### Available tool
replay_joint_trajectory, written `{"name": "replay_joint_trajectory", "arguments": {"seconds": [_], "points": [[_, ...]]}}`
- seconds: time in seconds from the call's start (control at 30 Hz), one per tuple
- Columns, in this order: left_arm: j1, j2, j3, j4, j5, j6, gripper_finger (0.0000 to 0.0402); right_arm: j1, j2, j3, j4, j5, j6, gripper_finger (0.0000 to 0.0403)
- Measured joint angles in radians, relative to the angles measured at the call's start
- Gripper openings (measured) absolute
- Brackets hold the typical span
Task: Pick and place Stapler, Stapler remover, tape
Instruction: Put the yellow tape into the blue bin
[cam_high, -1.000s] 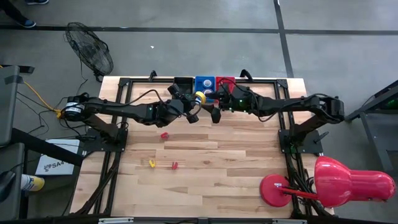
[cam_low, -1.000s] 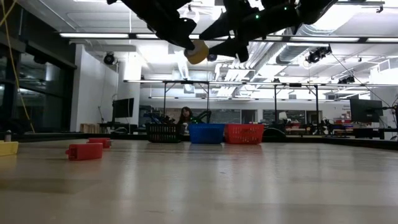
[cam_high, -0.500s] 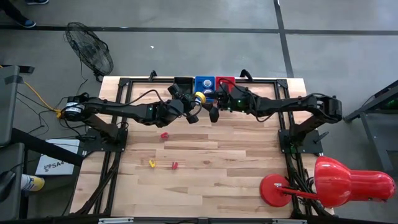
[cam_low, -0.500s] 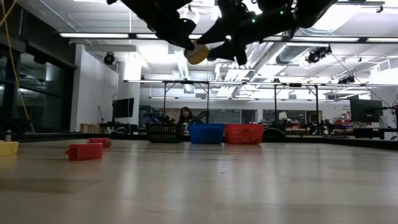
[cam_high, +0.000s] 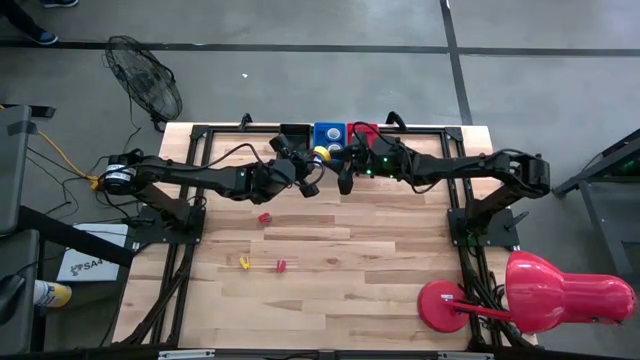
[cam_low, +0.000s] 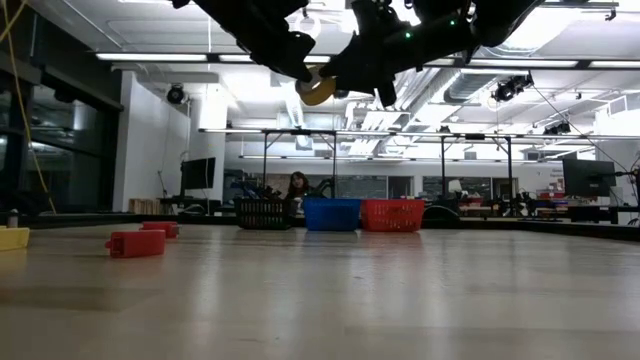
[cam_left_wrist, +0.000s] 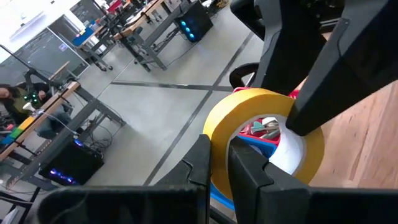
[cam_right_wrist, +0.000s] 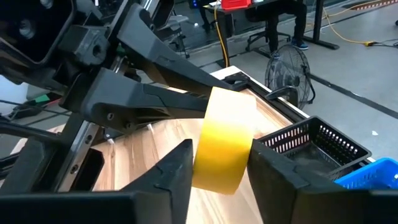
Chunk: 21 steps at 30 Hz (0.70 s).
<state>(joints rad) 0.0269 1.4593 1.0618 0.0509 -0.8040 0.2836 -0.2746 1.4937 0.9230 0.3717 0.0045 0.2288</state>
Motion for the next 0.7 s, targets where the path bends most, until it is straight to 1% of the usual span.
{"name": "replay_joint_trajectory", "arguments": {"seconds": [0.2, 0.27, 0.47, 0.6, 0.7], "points": [[0.0, 0.0, 0.0, 0.001, 0.004, 0.0, 0.0025, -0.001, 0.0, 0.0, 0.0, 0.005, -0.006, 0.0104], [0.0, 0.0, 0.0, 0.0, 0.005, 0.0, 0.0035, -0.001, 0.0, 0.0, 0.0, 0.003, -0.02, 0.0102], [-0.001, 0.0, 0.0, -0.001, 0.017, 0.007, 0.0108, -0.005, 0.0, 0.0, -0.04, -0.003, -0.071, 0.0099], [-0.001, 0.0, 0.0, 0.0, 0.019, 0.008, 0.0152, -0.016, 0.0, 0.001, -0.077, -0.008, -0.076, 0.0099], [-0.001, -0.002, 0.0, -0.001, 0.046, 0.032, 0.0179, -0.034, 0.0, 0.055, -0.204, -0.013, -0.106, 0.0099]]}}
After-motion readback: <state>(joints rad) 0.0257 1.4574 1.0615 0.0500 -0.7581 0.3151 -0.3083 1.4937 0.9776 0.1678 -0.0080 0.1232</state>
